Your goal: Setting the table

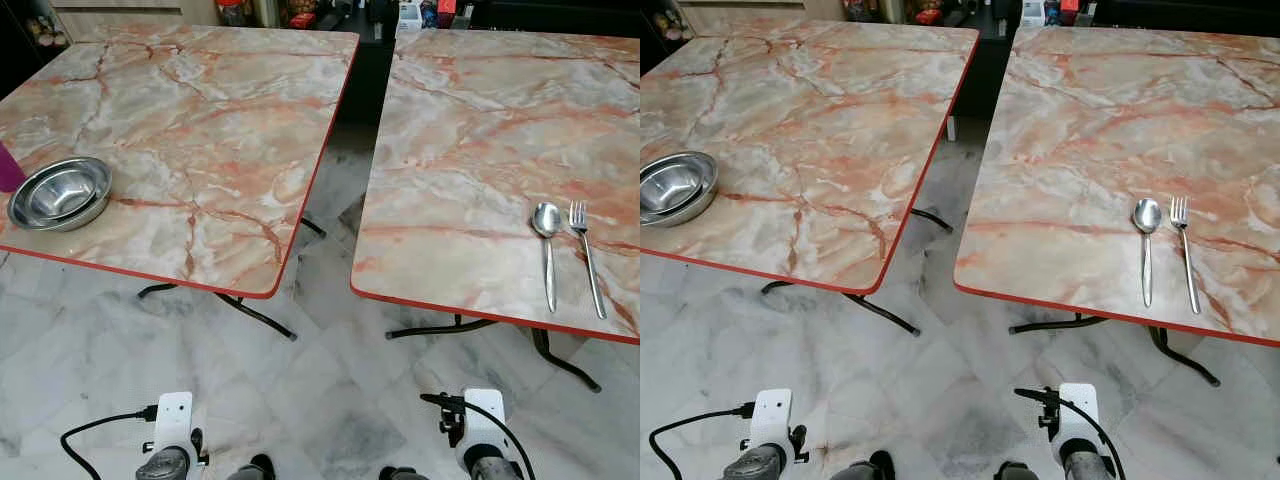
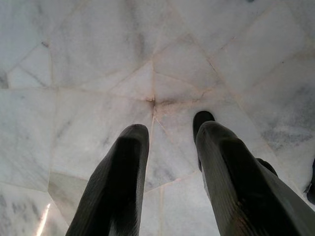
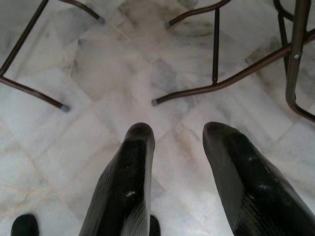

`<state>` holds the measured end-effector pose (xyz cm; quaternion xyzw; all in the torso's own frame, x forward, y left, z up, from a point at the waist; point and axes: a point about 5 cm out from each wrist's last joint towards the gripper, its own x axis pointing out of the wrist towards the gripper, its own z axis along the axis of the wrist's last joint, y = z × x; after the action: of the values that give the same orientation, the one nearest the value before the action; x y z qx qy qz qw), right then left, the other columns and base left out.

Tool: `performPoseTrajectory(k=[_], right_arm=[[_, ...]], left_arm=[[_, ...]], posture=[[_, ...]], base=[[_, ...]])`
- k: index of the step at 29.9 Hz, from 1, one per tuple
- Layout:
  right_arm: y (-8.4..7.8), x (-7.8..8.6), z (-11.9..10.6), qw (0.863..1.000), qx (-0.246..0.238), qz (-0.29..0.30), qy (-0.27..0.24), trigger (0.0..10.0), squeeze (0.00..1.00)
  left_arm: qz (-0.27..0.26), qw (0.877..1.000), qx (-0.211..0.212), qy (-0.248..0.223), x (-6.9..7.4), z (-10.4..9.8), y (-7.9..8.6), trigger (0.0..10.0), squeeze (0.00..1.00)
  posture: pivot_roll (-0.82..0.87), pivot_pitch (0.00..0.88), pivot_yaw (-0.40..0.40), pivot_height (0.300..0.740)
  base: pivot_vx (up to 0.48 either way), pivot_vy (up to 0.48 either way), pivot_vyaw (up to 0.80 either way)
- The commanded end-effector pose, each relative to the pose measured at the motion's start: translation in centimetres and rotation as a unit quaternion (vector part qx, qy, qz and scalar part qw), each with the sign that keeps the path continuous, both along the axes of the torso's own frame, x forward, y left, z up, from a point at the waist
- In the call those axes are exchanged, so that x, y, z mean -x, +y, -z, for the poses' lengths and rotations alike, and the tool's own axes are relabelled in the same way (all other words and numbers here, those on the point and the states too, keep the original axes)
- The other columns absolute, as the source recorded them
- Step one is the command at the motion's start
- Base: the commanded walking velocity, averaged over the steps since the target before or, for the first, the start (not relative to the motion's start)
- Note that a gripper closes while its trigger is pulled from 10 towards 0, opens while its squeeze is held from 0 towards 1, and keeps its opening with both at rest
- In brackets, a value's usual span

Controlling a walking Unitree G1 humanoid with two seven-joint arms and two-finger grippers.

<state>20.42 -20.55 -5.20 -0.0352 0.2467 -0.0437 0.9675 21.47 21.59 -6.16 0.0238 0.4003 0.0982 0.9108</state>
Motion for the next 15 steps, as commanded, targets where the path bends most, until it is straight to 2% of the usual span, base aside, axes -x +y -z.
performPoseTrajectory(k=[1, 9, 13, 15], right_arm=[[0.1, 0.4, 0.2, 1.0, -0.008, 0.006, -0.001, 10.0, 0.0], [0.1, 0.5, 0.3, 1.0, -0.011, 0.005, 0.006, 10.0, 0.0], [-0.3, 1.1, 1.2, 0.997, 0.015, 0.031, 0.066, 10.0, 0.0], [-0.5, 1.4, 1.5, 0.995, 0.013, 0.054, 0.08, 10.0, 0.0]], left_arm=[[-0.014, 1.0, -0.003, 0.008, 0.6, 0.2, 0.8, 10.0, 0.0], [-0.014, 1.0, -0.002, 0.006, 0.6, 0.2, 0.7, 10.0, 0.0], [-0.015, 1.0, -0.002, 0.006, 0.6, 0.2, 0.7, 10.0, 0.0], [-0.014, 1.0, -0.001, 0.007, 0.6, 0.2, 0.7, 10.0, 0.0]], posture=[[-0.06, 0.196, 0.078, 0.74], [-0.06, 0.195, 0.077, 0.74], [-0.06, 0.193, 0.076, 0.74], [-0.06, 0.194, 0.076, 0.74]], base=[[0.0, 0.0, 0.0], [0.0, 0.0, 0.0], [0.0, 0.0, 0.0], [0.0, 0.0, 0.0]])
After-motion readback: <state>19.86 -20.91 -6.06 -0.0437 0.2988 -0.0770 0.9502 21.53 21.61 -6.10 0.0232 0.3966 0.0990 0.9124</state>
